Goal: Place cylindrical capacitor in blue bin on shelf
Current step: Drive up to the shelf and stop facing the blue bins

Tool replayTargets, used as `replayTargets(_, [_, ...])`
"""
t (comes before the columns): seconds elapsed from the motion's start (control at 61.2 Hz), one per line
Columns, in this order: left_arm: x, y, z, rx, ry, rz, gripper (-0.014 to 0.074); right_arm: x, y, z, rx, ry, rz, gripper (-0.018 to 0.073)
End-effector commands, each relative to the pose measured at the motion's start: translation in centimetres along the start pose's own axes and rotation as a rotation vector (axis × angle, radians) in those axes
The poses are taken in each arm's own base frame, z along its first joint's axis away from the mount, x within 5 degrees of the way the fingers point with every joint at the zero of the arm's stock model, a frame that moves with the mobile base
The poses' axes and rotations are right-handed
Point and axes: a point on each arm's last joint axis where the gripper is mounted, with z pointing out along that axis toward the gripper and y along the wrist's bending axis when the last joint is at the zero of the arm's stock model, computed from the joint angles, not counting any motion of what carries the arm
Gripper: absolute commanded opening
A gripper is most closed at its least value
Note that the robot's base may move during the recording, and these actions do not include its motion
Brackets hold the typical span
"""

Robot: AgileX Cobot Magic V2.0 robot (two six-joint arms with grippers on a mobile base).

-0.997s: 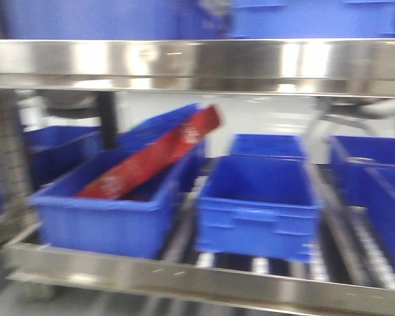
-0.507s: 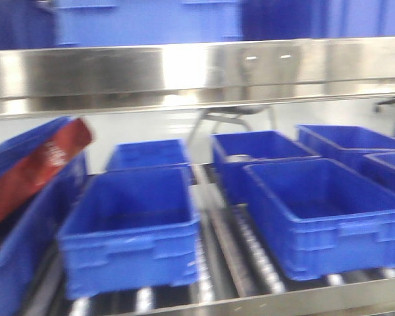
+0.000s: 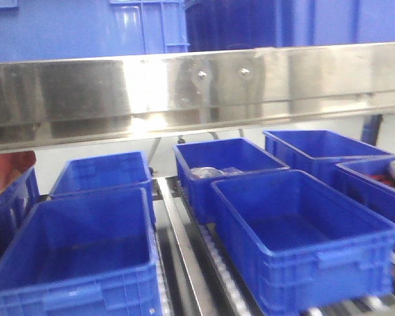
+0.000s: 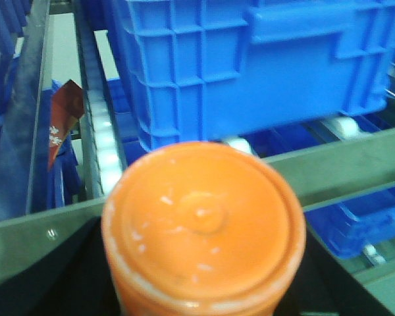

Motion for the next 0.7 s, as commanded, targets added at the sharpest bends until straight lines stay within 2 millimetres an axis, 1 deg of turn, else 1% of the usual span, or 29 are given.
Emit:
replayTargets(0.0, [-0.25, -0.08, -0.13, 0.009, -0.030, 0.002, -0.0111, -0.44, -0.06, -0.19, 0.005, -0.039, -0.013, -0.0151])
replayTargets(0.686, [-0.25, -0.08, -0.13, 0.009, -0.030, 0.002, -0.0111, -0.44, -0.06, -0.19, 0.005, -0.039, -0.013, -0.0151])
